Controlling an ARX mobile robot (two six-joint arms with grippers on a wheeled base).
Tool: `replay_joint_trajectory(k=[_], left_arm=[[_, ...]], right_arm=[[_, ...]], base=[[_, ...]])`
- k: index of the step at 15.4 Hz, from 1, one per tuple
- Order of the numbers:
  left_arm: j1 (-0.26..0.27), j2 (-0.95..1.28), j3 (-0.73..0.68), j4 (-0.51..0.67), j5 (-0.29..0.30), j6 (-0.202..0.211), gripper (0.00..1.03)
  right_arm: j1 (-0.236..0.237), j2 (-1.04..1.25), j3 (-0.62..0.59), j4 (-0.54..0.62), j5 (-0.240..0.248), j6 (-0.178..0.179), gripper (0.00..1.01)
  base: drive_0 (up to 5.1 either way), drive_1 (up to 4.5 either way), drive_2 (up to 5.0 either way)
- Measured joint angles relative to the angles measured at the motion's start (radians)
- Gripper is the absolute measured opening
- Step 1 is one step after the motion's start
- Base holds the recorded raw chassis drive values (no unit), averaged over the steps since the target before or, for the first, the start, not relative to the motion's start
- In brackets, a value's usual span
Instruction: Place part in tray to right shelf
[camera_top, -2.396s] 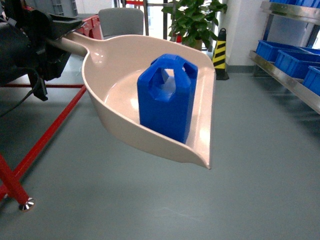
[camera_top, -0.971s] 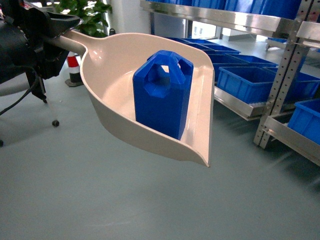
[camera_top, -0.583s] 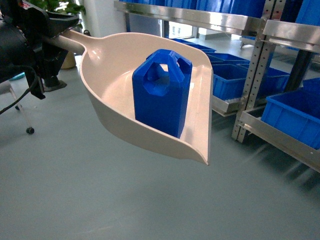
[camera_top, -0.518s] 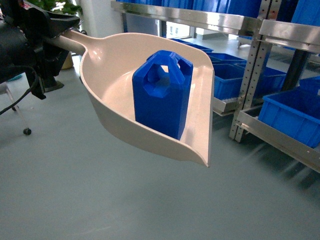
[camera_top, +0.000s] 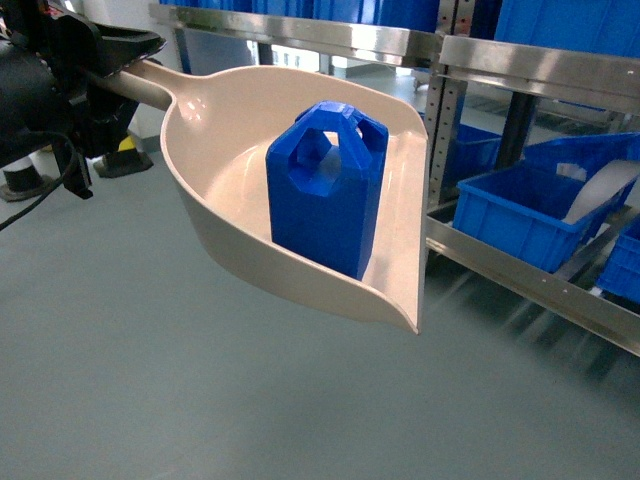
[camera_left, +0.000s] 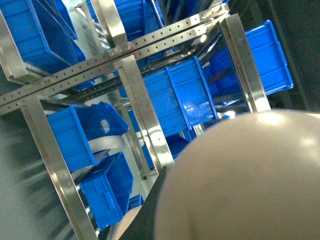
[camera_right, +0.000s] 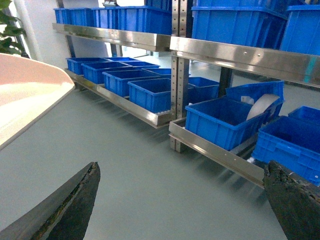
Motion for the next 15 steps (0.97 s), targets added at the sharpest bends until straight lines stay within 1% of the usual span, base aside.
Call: replay_joint_trajectory(k=[15], left_arm=[[0.000,0.000,0.000,0.000,0.000,0.000,0.13]], right_arm=[[0.000,0.000,0.000,0.000,0.000,0.000,0.98]], base=[[-1.5,-1.50,-1.5]])
